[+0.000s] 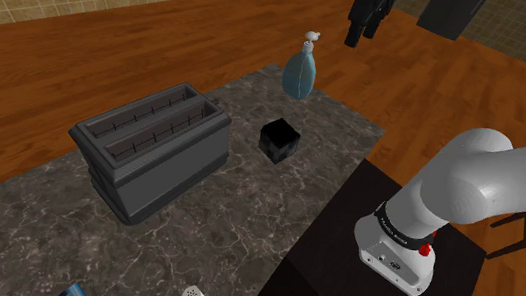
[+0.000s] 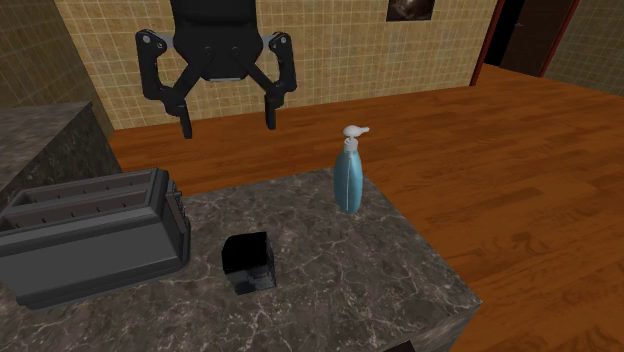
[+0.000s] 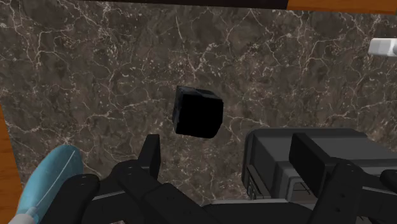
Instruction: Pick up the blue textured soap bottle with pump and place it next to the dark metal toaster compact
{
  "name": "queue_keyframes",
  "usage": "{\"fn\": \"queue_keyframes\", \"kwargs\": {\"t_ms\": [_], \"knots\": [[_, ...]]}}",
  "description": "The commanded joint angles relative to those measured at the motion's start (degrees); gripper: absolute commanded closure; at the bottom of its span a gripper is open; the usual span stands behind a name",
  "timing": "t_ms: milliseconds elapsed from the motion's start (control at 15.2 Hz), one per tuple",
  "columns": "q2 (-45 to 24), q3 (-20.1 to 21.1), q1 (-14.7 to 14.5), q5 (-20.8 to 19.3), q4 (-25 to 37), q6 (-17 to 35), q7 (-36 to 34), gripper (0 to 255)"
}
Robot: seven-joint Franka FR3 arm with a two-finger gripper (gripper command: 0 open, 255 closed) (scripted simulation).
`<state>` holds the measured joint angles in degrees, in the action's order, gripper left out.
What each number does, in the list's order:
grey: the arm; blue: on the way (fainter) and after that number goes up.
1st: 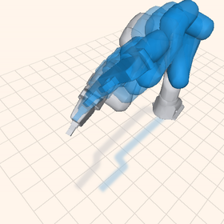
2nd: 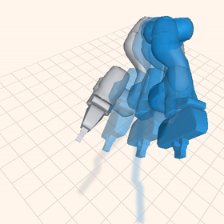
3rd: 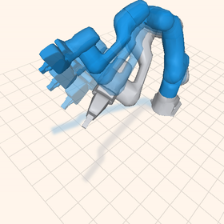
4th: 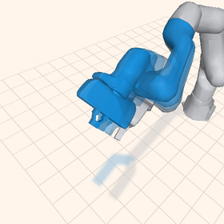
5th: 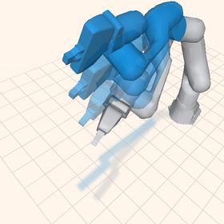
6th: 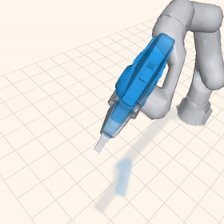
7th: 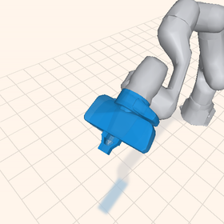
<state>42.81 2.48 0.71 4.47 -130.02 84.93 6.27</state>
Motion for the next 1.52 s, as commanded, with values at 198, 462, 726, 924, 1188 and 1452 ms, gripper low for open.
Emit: {"fn": "queue_keyframes", "kwargs": {"t_ms": [198, 462, 726, 924, 1188, 1452], "knots": [[-0.5, -2.9, 0.8, -1.4, -3.5, 5.9, 3.7, 0], [-2.7, -7.0, 1.8, -2.8, -6.9, 13.9, 8.5, 0], [-6.4, -11.1, 2.6, -3.5, -8.9, 22.0, 13.5, 0], [-10.2, -14.4, 2.8, -3.2, -9.5, 28.0, 17.4, 0], [-16.4, -18.9, 2.5, -1.6, -8.8, 35.7, 23.3, 0], [-23.7, -23.6, 1.3, 2.3, -6.6, 42.3, 30.3, 0]]}}
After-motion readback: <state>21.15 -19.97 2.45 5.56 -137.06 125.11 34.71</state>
